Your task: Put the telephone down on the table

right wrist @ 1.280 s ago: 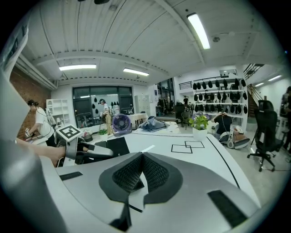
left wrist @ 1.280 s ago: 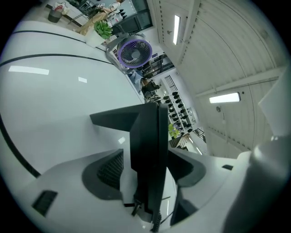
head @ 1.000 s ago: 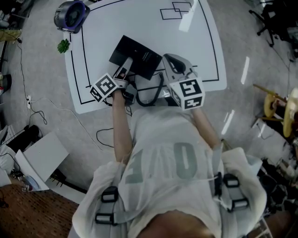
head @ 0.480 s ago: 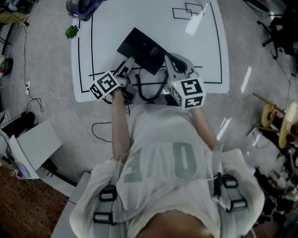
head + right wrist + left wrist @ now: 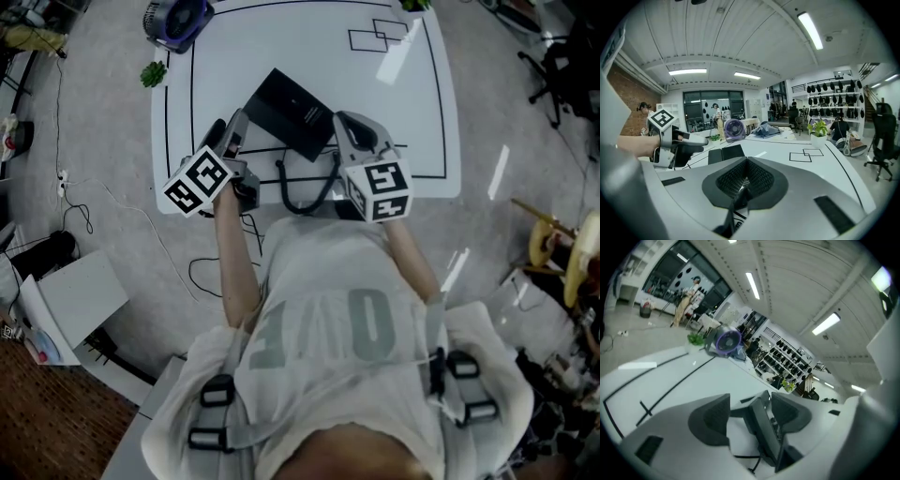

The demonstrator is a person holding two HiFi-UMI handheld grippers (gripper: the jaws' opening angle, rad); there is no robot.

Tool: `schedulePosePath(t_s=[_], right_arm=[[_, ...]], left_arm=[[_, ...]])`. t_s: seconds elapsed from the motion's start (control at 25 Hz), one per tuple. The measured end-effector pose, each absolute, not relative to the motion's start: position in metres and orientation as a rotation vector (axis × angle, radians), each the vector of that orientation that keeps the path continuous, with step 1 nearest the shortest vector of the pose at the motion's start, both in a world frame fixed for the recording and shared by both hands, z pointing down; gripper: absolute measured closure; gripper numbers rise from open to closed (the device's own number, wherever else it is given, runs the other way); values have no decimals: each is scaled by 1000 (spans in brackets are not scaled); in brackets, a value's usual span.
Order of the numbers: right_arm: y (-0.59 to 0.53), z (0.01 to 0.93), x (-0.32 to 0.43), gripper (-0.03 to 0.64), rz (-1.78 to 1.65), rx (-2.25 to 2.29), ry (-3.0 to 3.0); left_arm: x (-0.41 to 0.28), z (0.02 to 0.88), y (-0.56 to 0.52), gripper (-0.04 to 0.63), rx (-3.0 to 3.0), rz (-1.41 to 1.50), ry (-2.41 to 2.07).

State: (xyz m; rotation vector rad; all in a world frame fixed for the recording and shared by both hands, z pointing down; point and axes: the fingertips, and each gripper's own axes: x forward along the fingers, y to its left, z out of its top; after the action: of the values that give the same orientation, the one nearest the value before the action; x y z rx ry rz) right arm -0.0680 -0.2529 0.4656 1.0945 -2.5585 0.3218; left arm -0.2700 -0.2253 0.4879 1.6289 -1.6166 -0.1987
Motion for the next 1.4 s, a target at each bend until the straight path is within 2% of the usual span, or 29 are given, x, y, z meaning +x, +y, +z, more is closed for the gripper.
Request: schedulePosePath(t_s=[0.2, 0.4, 0.68, 0.92, 1.4], right_arm=[[-264, 455, -63, 609, 306, 1132, -2564], [-275, 447, -56, 609, 298, 1171, -2569], [-284, 440, -50, 609, 292, 1212, -2576], [-288, 435, -38, 609, 240, 1269, -2563], [-292, 434, -20, 609, 251, 1322, -2547]], left_arm=[[-279, 433, -242, 337, 1774, -35, -1894], [-269, 376, -251, 428, 1945, 145, -2188], [-242, 348, -252, 581, 2025, 214, -2398], [-217, 349, -256, 589, 2121, 310, -2435], [-205, 345, -261, 589, 2146, 140, -2380]])
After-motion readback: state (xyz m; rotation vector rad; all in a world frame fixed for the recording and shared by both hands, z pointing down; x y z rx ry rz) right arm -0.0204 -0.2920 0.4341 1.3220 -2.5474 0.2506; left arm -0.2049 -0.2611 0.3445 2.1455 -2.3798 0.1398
